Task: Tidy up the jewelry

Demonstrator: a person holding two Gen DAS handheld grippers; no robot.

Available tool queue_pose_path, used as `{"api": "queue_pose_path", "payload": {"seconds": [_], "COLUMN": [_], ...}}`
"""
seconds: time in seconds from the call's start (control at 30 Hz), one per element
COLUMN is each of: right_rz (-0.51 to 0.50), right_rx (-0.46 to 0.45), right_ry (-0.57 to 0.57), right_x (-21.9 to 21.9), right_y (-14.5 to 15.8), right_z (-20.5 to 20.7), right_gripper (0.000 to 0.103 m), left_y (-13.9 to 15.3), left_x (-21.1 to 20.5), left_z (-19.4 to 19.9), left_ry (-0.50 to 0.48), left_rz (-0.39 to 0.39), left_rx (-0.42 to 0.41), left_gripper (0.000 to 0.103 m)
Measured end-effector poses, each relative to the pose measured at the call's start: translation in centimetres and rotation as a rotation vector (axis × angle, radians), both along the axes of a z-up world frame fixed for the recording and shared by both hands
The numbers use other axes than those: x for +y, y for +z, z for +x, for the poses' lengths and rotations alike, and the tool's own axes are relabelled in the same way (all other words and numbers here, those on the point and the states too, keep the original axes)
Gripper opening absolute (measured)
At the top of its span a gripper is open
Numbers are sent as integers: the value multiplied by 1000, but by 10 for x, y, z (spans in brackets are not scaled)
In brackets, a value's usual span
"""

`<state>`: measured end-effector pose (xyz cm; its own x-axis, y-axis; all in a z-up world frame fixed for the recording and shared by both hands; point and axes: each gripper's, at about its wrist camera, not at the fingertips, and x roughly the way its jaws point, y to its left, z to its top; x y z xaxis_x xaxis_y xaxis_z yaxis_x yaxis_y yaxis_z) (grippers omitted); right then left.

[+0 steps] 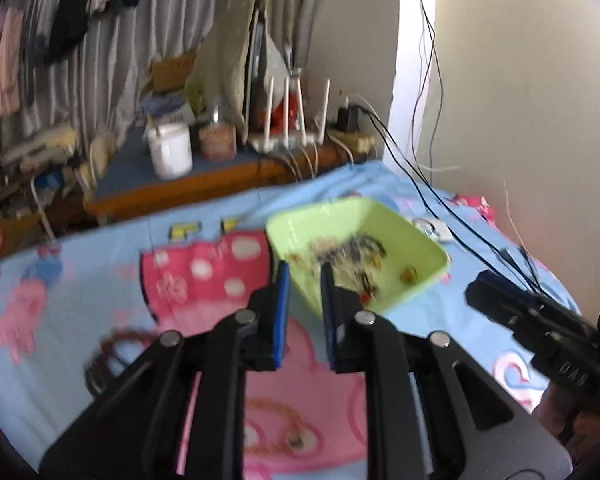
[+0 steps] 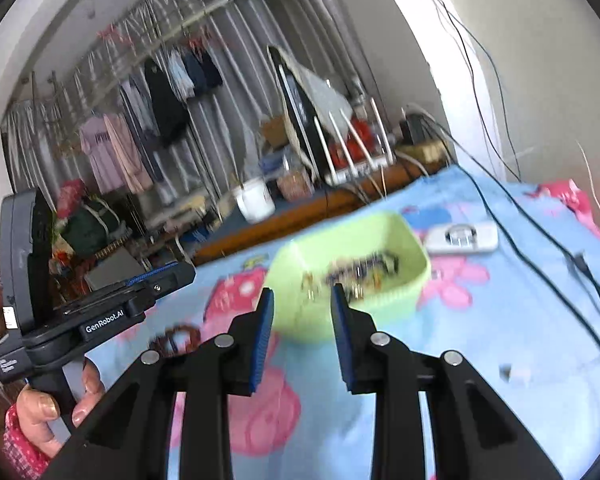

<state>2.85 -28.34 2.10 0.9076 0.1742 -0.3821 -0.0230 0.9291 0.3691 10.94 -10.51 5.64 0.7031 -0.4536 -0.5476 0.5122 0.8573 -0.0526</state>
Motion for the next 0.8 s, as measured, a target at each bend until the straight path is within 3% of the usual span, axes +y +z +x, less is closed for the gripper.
{"api": "queue_pose_path", "payload": {"seconds": [0.5, 0.8], "right_rz": [-58, -63], "right_rx": [4, 26], "right_ry": [-25, -37], "right_x": [30, 36], "right_y": [7, 2], "right_z": [-27, -24], "right_gripper": [0, 0], "left_y": [-2, -8], "left_x": [26, 40], "left_z": [-43, -40], "left_ry": [99, 142], "left_rz": [21, 7], "left_rx": [-129, -131], "left_gripper": [14, 14]}}
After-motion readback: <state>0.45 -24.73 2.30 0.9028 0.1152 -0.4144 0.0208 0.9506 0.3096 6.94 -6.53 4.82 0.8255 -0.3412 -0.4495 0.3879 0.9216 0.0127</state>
